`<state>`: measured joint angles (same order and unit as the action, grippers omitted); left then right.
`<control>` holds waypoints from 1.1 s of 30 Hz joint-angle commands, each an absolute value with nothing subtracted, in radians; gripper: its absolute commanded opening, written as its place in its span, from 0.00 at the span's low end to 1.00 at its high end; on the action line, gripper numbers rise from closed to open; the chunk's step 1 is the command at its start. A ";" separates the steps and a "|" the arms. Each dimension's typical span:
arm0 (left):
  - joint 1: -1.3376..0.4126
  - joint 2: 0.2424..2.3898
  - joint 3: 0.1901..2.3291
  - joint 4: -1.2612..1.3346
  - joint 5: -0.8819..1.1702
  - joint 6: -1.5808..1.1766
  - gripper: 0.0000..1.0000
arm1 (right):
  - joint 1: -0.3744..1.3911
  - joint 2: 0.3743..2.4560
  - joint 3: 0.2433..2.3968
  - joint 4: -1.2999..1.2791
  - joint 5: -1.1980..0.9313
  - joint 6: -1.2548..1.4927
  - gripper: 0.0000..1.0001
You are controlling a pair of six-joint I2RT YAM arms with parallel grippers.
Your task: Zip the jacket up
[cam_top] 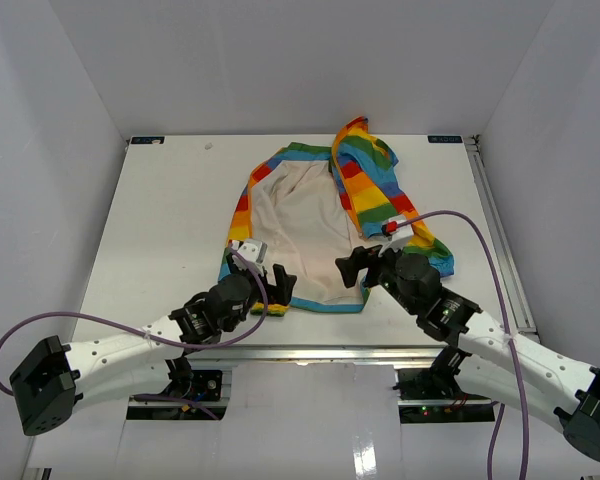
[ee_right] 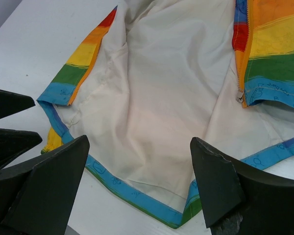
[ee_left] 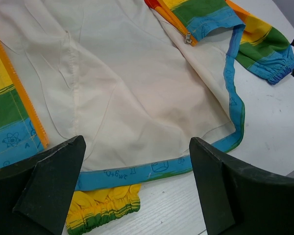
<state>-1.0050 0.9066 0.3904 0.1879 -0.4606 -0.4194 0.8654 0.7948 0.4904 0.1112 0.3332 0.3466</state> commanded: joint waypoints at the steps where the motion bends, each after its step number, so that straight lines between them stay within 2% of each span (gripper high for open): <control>1: -1.003 0.917 0.428 0.188 -0.459 -0.407 0.98 | 0.870 0.762 0.472 0.176 0.328 0.336 0.90; 11: -1.003 0.914 0.420 0.199 -0.472 -0.403 0.98 | 0.870 0.775 0.502 0.146 0.360 0.326 0.90; 16: -1.003 0.914 0.399 0.224 -0.552 -0.417 0.96 | 0.868 0.846 0.656 0.033 0.531 0.330 0.90; 23: -1.003 0.905 0.389 0.221 -0.621 -0.430 0.95 | 0.795 1.159 0.939 -0.027 0.553 0.262 0.90; 30: -1.003 0.919 0.377 0.228 -0.653 -0.426 0.95 | 0.574 1.544 1.117 -0.039 0.327 0.278 0.99; 33: -1.003 0.943 0.394 0.206 -0.663 -0.434 0.95 | 0.530 1.675 1.188 -0.060 0.331 0.244 0.86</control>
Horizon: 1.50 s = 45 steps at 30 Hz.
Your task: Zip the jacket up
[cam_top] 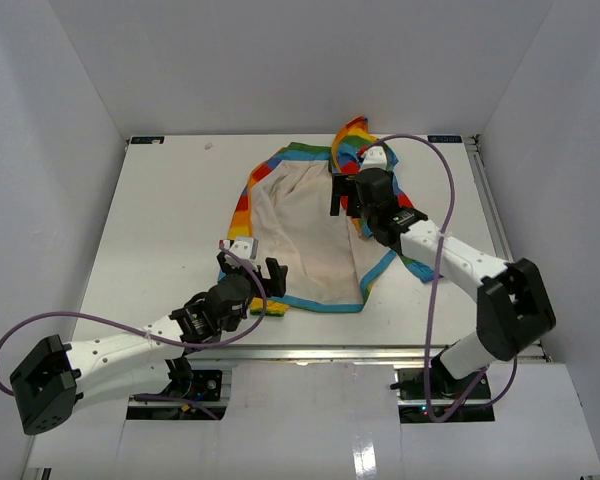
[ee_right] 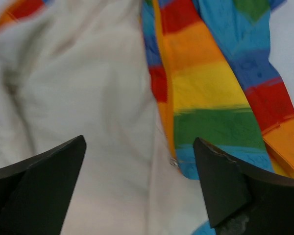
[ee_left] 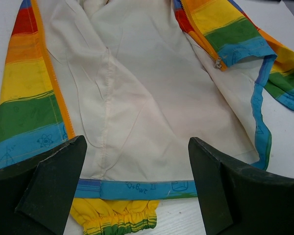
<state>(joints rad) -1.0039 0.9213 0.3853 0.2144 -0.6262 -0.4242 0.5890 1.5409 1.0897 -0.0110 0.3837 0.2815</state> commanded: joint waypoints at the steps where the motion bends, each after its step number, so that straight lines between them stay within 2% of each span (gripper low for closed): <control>1: -1.003 0.949 0.398 0.205 -0.665 -0.434 0.95 | 0.516 1.721 1.220 -0.083 0.343 0.233 0.82; 8: -1.003 0.945 0.408 0.219 -0.634 -0.434 0.95 | 0.457 1.910 1.296 -0.153 0.397 0.168 0.61; 21: -1.003 0.957 0.406 0.215 -0.631 -0.444 0.95 | 0.456 1.924 1.317 -0.210 0.319 0.157 0.33; 23: -1.003 0.961 0.407 0.217 -0.631 -0.445 0.95 | 0.456 1.932 1.331 -0.234 0.303 0.155 0.17; 25: -1.003 0.967 0.407 0.221 -0.623 -0.445 0.95 | 0.457 1.947 1.356 -0.272 0.297 0.151 0.08; 31: -1.003 0.992 0.409 0.240 -0.595 -0.444 0.95 | 0.457 1.909 1.393 -0.334 0.313 0.134 0.08; 36: -1.003 0.991 0.367 0.334 -0.511 -0.422 0.95 | 0.459 1.831 1.410 -0.371 0.246 0.124 0.08; 40: -1.003 0.991 0.364 0.357 -0.460 -0.423 0.96 | 0.460 1.765 1.349 -0.376 0.111 0.159 0.08; 45: -0.988 0.950 0.332 0.418 -0.274 -0.452 0.96 | 0.494 1.643 1.189 -0.303 -0.071 0.247 0.08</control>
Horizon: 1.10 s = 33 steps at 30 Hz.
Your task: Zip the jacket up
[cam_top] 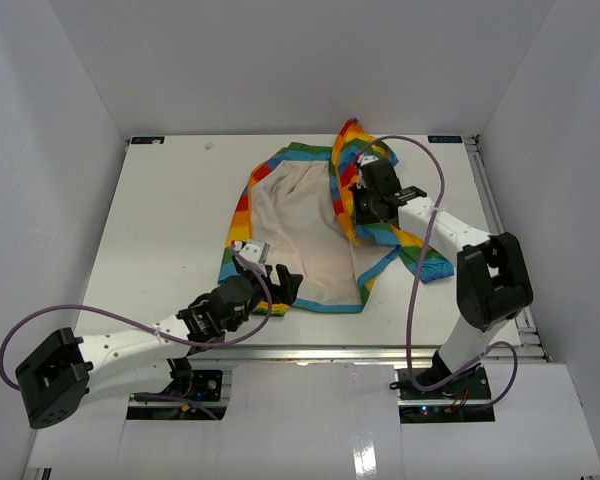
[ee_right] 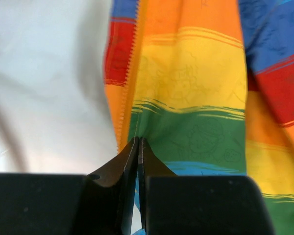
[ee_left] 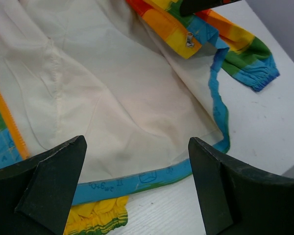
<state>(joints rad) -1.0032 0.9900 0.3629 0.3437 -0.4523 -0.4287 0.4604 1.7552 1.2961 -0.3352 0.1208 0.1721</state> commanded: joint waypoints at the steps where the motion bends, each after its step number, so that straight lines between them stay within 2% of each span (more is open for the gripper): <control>1: -0.978 0.951 0.334 0.423 -0.245 -0.470 0.96 | 0.508 1.605 1.157 -0.285 -0.087 0.263 0.08; 3: -0.932 0.965 0.342 0.425 -0.198 -0.510 0.96 | 0.529 1.537 1.067 -0.230 -0.106 0.287 0.08; 8: -0.790 1.048 0.369 0.475 0.080 -0.655 0.92 | 0.547 1.389 0.878 -0.069 -0.216 0.389 0.08; 15: -0.745 1.201 0.428 0.508 0.151 -0.673 0.88 | 0.569 1.289 0.706 0.126 -0.307 0.453 0.08; 19: -0.739 1.286 0.467 0.550 0.270 -0.656 0.87 | 0.586 1.243 0.648 0.193 -0.315 0.492 0.08; 25: -0.738 1.361 0.495 0.593 0.314 -0.679 0.83 | 0.594 1.166 0.585 0.277 -0.328 0.510 0.08; 28: -0.738 1.390 0.489 0.673 0.377 -0.686 0.80 | 0.598 1.149 0.575 0.286 -0.339 0.514 0.08; 30: -0.738 1.412 0.485 0.745 0.435 -0.702 0.74 | 0.601 1.144 0.568 0.300 -0.345 0.520 0.08; 33: -0.738 1.440 0.491 0.779 0.476 -0.701 0.72 | 0.602 1.146 0.558 0.322 -0.371 0.532 0.08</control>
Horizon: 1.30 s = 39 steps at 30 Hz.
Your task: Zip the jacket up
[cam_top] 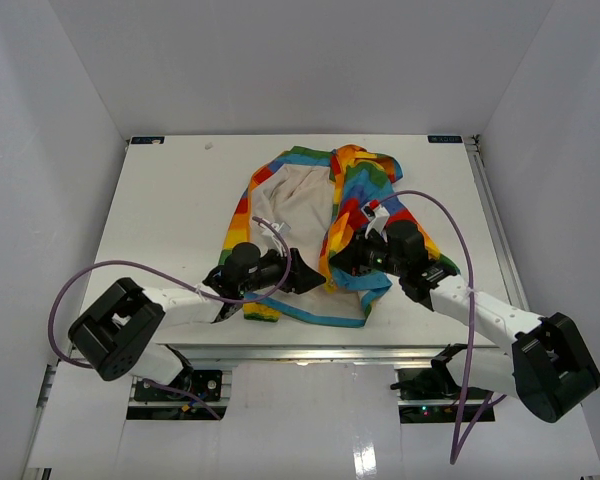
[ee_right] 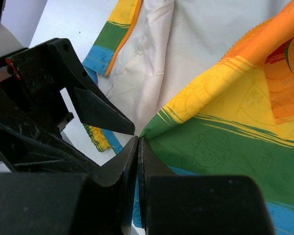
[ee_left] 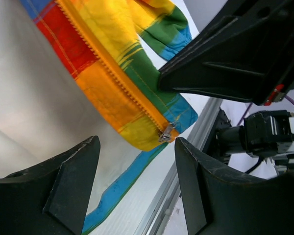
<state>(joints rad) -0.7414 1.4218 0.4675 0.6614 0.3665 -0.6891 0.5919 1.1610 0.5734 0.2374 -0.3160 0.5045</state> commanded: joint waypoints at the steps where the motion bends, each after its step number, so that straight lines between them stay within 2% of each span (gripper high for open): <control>1: -0.737 1.449 0.493 0.787 0.486 -0.701 0.72 | 0.605 1.146 0.553 0.332 -0.379 0.535 0.08; 12: -0.738 1.506 0.506 0.863 0.546 -0.704 0.70 | 0.620 1.129 0.537 0.360 -0.402 0.552 0.08; 16: -0.739 1.541 0.525 0.857 0.585 -0.715 0.66 | 0.624 1.127 0.540 0.351 -0.382 0.542 0.08; 18: -0.739 1.563 0.528 0.868 0.602 -0.721 0.58 | 0.624 1.125 0.541 0.345 -0.372 0.537 0.08; 22: -0.741 1.590 0.541 0.854 0.630 -0.729 0.23 | 0.627 1.120 0.548 0.318 -0.322 0.516 0.08; 23: -0.739 1.596 0.549 0.830 0.633 -0.729 0.18 | 0.627 1.120 0.549 0.306 -0.296 0.511 0.08; 26: -0.741 1.587 0.557 0.759 0.629 -0.721 0.12 | 0.628 1.121 0.559 0.280 -0.247 0.492 0.08; 28: -0.740 1.561 0.548 0.729 0.612 -0.714 0.16 | 0.629 1.119 0.561 0.266 -0.204 0.481 0.08; 30: -0.740 1.537 0.533 0.719 0.607 -0.703 0.27 | 0.629 1.115 0.559 0.262 -0.176 0.474 0.08; 33: -0.739 1.499 0.519 0.723 0.621 -0.682 0.34 | 0.629 1.115 0.554 0.269 -0.176 0.474 0.08; 39: -0.739 1.471 0.505 0.750 0.681 -0.661 0.60 | 0.630 1.115 0.554 0.270 -0.179 0.471 0.08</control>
